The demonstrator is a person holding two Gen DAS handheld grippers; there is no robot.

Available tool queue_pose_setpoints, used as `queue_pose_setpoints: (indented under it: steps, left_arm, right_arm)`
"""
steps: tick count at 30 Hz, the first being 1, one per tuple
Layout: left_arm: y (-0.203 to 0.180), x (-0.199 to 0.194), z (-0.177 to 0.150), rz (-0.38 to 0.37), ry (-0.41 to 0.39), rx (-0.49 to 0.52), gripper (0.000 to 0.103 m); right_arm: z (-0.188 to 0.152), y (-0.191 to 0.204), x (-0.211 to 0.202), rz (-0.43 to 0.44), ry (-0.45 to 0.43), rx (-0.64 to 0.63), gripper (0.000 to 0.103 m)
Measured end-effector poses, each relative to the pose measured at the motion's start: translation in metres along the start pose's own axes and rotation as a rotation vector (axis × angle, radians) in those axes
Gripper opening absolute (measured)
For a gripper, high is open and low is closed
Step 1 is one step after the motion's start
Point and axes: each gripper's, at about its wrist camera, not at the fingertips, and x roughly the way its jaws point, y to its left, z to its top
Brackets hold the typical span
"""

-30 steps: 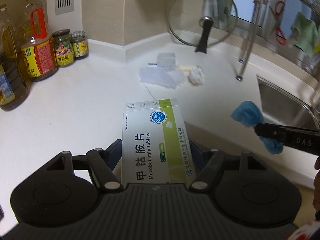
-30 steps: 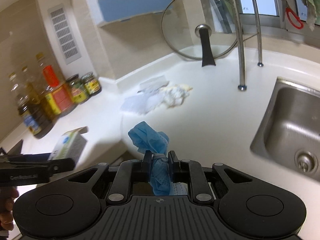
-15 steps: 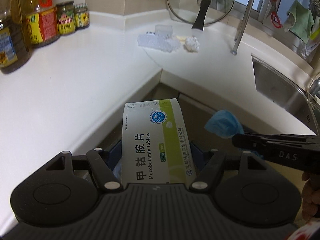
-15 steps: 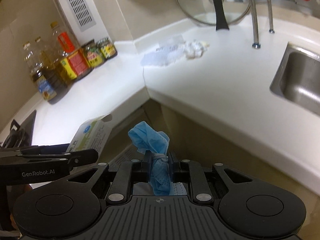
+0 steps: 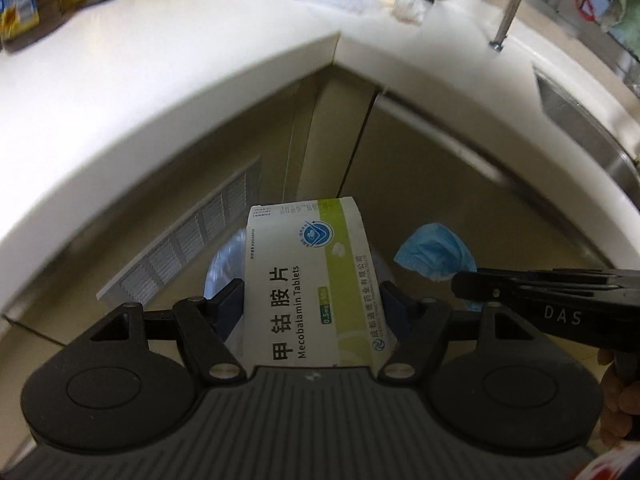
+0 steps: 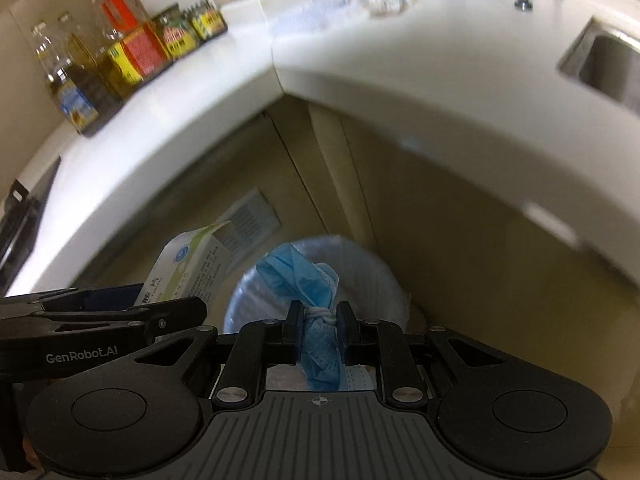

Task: Collect trash
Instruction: 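Carry the medicine box in left gripper while right gripper carries the blue glove to the bin, then open both grippers to drop the box and glove into the bin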

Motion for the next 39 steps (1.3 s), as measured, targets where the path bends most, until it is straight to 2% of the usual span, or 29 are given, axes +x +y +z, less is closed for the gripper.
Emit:
queue_pose_setpoints:
  steps: [9, 19, 28, 35, 36, 38, 39]
  left_arm:
    - [0.012, 0.048, -0.021, 0.035, 0.041, -0.043, 0.07]
    - [0.014, 0.1, -0.03, 0.043, 0.066, -0.02, 0.07]
    - [0.018, 0.14, -0.032, 0.043, 0.101, 0.0, 0.071]
    - [0.022, 0.151, -0.033, 0.036, 0.109, 0.002, 0.071]
    - [0.022, 0.151, -0.034, 0.029, 0.105, -0.001, 0.072]
    - [0.022, 0.152, -0.033, 0.025, 0.1, -0.007, 0.082]
    - [0.022, 0.151, -0.033, 0.024, 0.094, -0.008, 0.082]
  right_arm:
    - [-0.015, -0.013, 0.048, 0.019, 0.061, 0.011, 0.018]
    - [-0.022, -0.027, 0.091, -0.005, 0.081, 0.036, 0.018]
    - [-0.021, -0.041, 0.11, -0.033, 0.079, 0.081, 0.018]
    - [-0.018, -0.047, 0.117, -0.043, 0.081, 0.099, 0.018]
    - [-0.018, -0.047, 0.119, -0.043, 0.082, 0.101, 0.018]
    - [-0.017, -0.048, 0.119, -0.045, 0.082, 0.105, 0.018]
    - [-0.016, -0.048, 0.12, -0.045, 0.082, 0.108, 0.018]
